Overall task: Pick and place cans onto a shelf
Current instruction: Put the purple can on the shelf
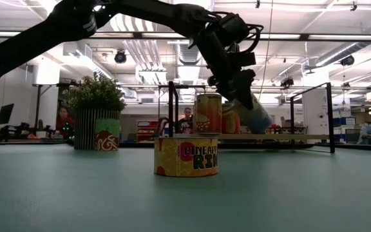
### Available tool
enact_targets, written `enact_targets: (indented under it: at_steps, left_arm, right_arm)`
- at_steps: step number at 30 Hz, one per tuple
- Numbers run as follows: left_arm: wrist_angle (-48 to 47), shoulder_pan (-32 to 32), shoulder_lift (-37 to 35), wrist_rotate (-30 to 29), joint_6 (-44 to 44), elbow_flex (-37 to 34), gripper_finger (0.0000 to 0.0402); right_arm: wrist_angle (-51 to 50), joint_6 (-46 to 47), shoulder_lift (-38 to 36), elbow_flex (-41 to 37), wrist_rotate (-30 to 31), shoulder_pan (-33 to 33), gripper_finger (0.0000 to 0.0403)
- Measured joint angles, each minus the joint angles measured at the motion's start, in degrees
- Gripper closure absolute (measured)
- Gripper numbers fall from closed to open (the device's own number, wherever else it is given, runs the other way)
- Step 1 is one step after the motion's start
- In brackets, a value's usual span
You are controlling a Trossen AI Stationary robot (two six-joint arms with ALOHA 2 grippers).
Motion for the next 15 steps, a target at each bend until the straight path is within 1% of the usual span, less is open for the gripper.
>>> enact_targets:
  at_steps: [9,15]
  left_arm:
    - [2.87,0.04,-0.13,-0.17,0.92,0.74,0.0049]
    - [2.87,-0.13,-0.82,-0.15,1.30,0.74,0.0049]
  right_arm:
    - [-0.02,0.00,-0.02,0.00,0.00,-0.02,0.0394]
    - [-0.52,0.05,-0.02,0.00,0.00,0.00,0.0394]
